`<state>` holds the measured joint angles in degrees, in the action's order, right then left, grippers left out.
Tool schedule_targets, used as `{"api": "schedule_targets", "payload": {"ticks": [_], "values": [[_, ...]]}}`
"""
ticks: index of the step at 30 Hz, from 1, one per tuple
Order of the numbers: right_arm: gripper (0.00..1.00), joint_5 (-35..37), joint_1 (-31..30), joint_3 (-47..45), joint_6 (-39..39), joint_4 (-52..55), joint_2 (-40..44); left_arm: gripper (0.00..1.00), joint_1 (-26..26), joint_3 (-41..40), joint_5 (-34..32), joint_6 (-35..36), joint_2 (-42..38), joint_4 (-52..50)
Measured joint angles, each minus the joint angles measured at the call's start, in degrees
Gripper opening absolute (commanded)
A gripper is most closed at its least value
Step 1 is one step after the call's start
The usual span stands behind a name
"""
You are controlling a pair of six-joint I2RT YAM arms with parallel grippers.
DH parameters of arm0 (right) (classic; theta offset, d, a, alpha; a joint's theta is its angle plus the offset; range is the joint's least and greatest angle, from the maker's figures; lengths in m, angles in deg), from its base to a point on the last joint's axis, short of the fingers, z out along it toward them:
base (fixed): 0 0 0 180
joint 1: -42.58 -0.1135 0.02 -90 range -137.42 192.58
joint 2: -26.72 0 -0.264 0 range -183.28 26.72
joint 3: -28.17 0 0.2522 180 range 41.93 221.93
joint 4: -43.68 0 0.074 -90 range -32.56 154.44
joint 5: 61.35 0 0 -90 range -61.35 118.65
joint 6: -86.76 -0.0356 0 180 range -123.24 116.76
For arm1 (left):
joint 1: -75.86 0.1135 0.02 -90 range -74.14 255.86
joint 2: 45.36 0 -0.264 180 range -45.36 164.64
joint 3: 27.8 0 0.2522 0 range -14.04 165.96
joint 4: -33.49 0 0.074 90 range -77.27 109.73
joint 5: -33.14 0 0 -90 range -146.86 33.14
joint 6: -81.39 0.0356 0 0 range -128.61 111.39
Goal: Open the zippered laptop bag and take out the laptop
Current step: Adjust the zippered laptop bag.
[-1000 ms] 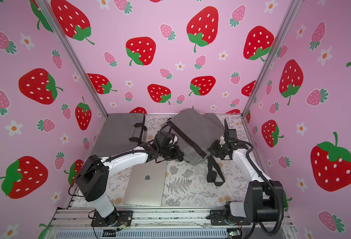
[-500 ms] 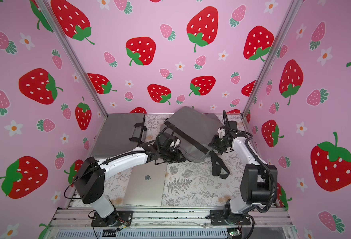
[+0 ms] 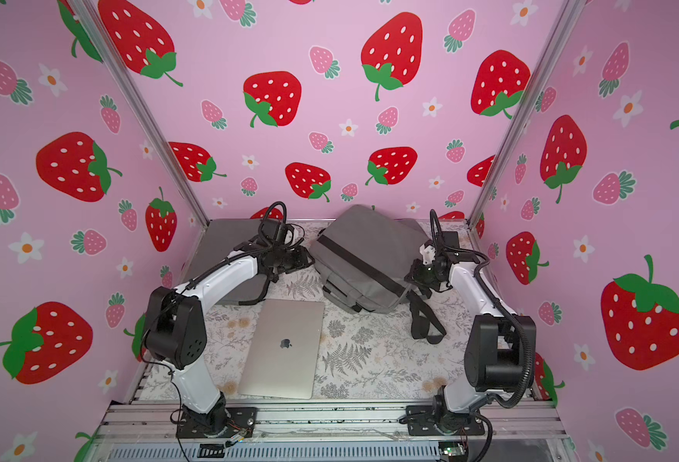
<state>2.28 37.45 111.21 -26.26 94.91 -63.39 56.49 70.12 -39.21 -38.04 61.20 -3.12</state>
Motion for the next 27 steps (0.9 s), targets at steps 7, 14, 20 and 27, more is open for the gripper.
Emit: {"api": "schedule_targets", "payload": {"ticks": [7, 14, 20, 27], "values": [[0.00, -0.07, 0.17, 0.66, 0.44, 0.52, -1.09, 0.49, 3.48, 8.79, 3.37, -0.37, 12.00, 1.68], [0.00, -0.26, 0.26, 0.87, 0.66, 0.68, -1.49, 0.49, 3.87, 14.27, 6.95, -3.02, 19.34, 4.52], [0.00, -0.33, 0.28, 0.87, 0.79, 0.70, -2.01, 0.32, 4.02, 18.23, 9.68, -5.53, 22.18, 5.62], [0.00, -0.04, 0.61, 2.21, 0.90, 1.49, -3.34, 0.00, 4.55, 18.08, 11.26, -6.45, 21.99, 5.44]]}}
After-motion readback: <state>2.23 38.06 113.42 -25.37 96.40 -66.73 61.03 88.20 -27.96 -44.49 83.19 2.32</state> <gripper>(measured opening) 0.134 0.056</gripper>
